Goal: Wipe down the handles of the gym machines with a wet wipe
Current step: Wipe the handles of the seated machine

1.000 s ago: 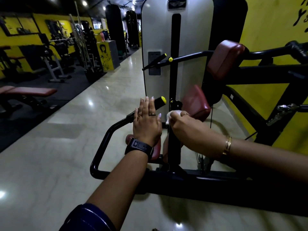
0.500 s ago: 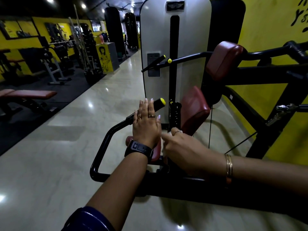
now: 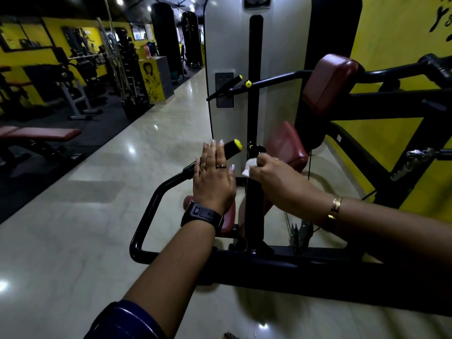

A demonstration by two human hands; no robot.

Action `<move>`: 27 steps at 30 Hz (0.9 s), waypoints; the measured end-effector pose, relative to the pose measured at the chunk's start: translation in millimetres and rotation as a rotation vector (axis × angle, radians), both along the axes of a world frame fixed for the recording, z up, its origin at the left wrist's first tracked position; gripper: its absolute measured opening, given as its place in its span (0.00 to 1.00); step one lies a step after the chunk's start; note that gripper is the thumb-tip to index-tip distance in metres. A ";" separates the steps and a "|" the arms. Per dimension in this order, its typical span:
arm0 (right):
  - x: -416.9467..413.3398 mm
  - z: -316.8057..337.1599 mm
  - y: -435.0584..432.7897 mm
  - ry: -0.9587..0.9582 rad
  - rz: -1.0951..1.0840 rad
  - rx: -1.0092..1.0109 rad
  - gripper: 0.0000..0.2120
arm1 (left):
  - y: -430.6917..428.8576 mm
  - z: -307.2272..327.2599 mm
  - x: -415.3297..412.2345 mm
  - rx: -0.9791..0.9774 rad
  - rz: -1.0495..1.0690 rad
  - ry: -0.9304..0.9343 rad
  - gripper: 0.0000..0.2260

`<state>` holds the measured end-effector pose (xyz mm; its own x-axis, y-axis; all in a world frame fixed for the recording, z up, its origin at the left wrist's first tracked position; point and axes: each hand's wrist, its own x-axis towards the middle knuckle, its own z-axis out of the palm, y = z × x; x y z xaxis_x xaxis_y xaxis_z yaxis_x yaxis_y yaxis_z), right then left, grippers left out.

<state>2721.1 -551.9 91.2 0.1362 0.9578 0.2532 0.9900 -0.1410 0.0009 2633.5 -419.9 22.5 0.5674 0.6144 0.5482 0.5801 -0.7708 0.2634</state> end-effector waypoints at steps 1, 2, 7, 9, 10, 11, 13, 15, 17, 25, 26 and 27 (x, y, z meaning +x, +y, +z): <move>-6.7 -1.0 -4.8 0.012 0.016 -0.022 0.13 | -0.1 0.3 -0.1 -0.003 0.001 0.007 0.35; -13.1 -2.4 -9.9 0.018 0.037 -0.044 0.12 | 0.1 0.6 -0.1 -0.006 0.001 0.011 0.35; -40.9 -10.6 -30.9 0.050 0.131 -0.209 0.11 | -0.8 1.1 -0.7 -0.014 -0.002 0.017 0.35; -48.4 -14.9 -33.4 0.051 0.171 -0.218 0.12 | -0.6 1.5 -0.5 -0.017 -0.001 0.017 0.35; -50.5 -18.0 -33.1 0.021 0.174 -0.222 0.13 | -0.7 2.0 -0.7 -0.021 -0.002 0.018 0.35; -53.6 -19.7 -32.2 -0.021 0.177 -0.221 0.15 | -0.5 2.3 -0.6 -0.023 -0.001 0.019 0.34; -56.5 -21.2 -29.5 -0.130 0.231 -0.140 0.12 | 0.1 2.1 0.0 -0.025 0.005 0.027 0.31; -52.4 -23.0 -26.4 -0.152 0.257 -0.022 0.05 | 0.0 1.4 -0.2 -0.016 0.005 0.013 0.31; -42.8 -21.4 -21.2 -0.161 0.220 -0.050 0.05 | -0.4 2.0 -0.4 -0.008 0.003 0.012 0.33; 9.7 -5.3 8.5 -0.185 0.055 -0.112 0.20 | -2.7 3.2 -1.8 -0.016 0.001 0.009 0.34; 14.6 -3.2 10.5 -0.181 0.042 -0.114 0.21 | -3.0 3.5 -1.9 -0.015 0.002 0.005 0.34; 17.7 -0.9 12.2 -0.190 0.034 -0.096 0.22 | -2.7 3.1 -1.4 -0.012 0.002 0.009 0.35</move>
<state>2738.8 -539.7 90.3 0.0616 0.9819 0.1790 0.9749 -0.0976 0.2003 2632.1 -422.6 25.6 0.5708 0.6226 0.5354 0.5844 -0.7660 0.2677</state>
